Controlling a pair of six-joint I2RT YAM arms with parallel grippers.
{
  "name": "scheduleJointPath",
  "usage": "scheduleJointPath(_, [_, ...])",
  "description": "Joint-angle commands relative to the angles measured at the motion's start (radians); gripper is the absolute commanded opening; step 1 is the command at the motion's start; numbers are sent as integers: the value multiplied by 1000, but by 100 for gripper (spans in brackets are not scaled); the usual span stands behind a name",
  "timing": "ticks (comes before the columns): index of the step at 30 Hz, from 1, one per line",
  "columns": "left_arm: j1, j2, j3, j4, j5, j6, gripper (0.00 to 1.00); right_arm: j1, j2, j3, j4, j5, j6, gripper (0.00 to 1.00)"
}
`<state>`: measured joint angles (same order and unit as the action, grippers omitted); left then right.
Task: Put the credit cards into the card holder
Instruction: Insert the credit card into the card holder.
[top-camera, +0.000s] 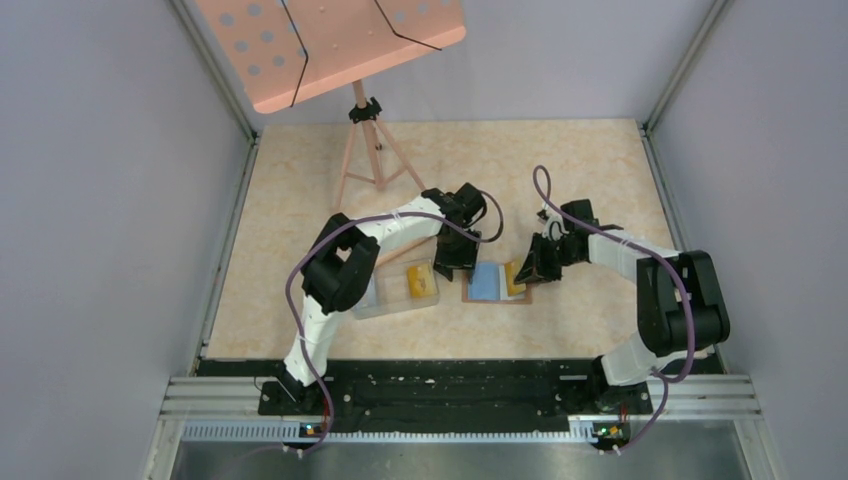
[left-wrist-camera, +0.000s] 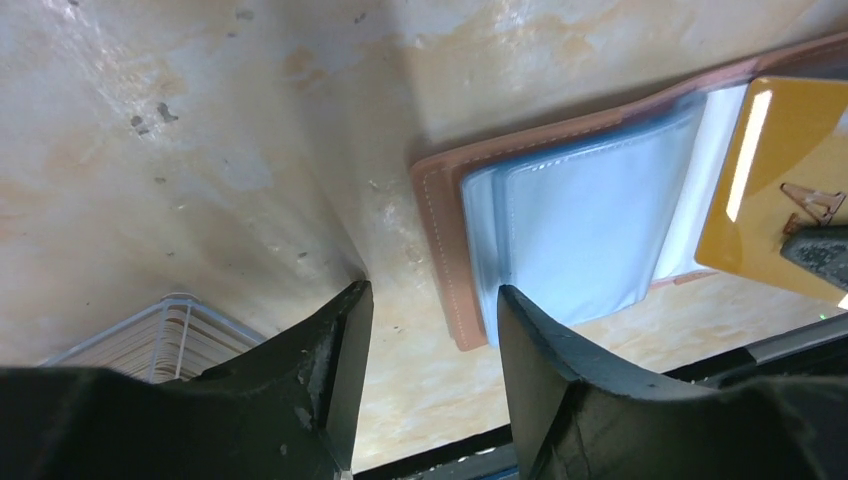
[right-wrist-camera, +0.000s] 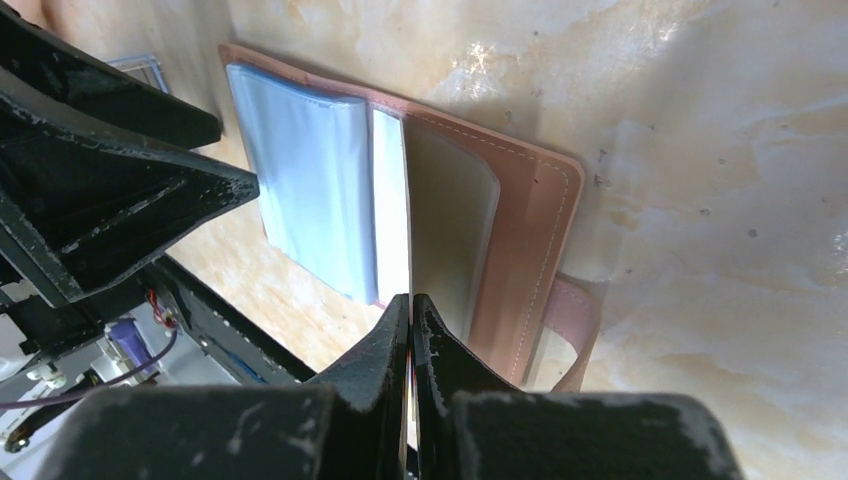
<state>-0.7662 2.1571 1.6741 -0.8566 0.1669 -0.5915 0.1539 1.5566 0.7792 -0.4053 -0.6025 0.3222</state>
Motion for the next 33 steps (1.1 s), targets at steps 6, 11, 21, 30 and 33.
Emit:
scheduleJointPath(6, [11, 32, 37, -8, 162, 18, 56, -2, -19, 22, -1, 0, 6, 0])
scheduleJointPath(11, [11, 26, -4, 90, 267, -36, 46, -2, -51, 29, 12, -40, 8, 0])
scheduleJointPath(21, [25, -40, -131, 163, 281, -74, 39, -1, -45, -3, 79, -94, 38, 0])
scheduleJointPath(30, [30, -51, -134, 109, 227, -48, 33, -1, -38, -11, 61, -35, 4, 0])
scheduleJointPath(33, [30, -36, -133, 109, 235, -44, 24, -1, -30, -18, 63, -30, 0, 0])
